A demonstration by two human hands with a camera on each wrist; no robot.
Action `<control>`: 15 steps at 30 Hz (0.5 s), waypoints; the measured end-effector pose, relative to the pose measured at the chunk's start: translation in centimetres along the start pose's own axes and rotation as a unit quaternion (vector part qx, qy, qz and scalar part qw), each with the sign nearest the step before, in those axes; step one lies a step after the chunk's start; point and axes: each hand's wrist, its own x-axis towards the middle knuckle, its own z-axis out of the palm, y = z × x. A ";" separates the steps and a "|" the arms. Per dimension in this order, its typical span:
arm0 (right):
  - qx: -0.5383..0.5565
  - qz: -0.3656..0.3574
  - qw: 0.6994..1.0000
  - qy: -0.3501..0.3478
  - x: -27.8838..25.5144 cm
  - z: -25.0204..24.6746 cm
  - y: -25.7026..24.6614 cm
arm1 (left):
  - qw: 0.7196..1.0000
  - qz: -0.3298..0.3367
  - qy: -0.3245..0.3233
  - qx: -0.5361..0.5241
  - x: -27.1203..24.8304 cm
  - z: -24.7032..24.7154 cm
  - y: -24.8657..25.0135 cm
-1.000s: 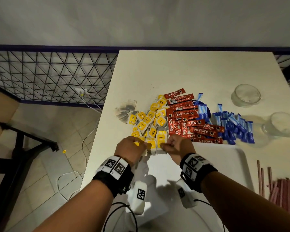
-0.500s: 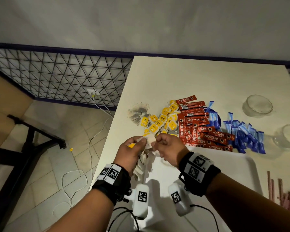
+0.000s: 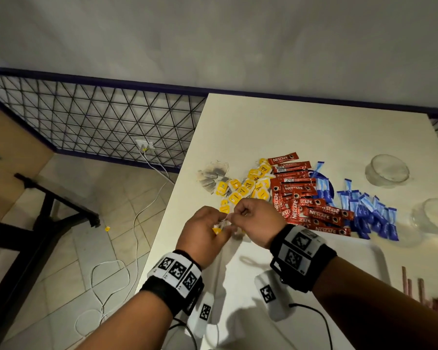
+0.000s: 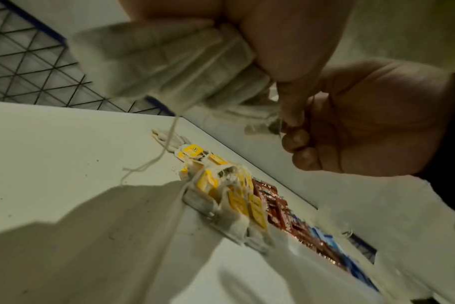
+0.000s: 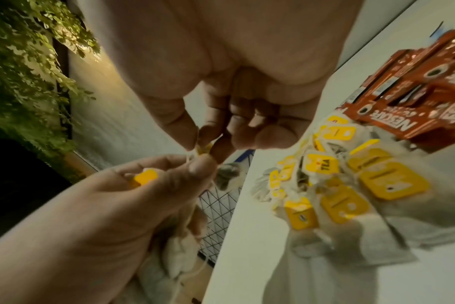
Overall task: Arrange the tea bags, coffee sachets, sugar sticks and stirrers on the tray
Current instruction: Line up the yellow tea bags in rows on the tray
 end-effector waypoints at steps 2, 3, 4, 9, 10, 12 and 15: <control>0.008 -0.023 1.000 0.007 -0.1 -0.2 -0.3 | 0.998 -0.048 0.016 -0.041 0.3 -0.4 0.3; -0.001 -0.049 0.999 0.014 -0.1 -0.6 -0.5 | 0.991 -0.101 0.002 -0.090 0.6 -0.8 0.7; -0.017 -0.084 0.996 0.011 0.0 -1.0 -0.6 | 0.977 -0.152 -0.013 -0.148 0.9 -1.1 1.0; -0.097 -0.133 0.986 -0.033 0.4 -2.1 -2.1 | 0.947 -0.204 -0.081 -0.234 1.4 -2.3 1.9; -0.100 -0.127 0.986 -0.031 0.5 -2.3 -2.4 | 0.948 -0.206 -0.082 -0.230 1.4 -2.3 1.7; -0.109 -0.110 0.987 -0.048 0.7 -2.6 -2.8 | 0.950 -0.218 -0.084 -0.208 1.6 -1.9 1.4; -0.126 -0.078 0.986 -0.080 1.0 -2.5 -2.4 | 0.947 -0.258 -0.096 -0.165 1.6 -1.6 0.9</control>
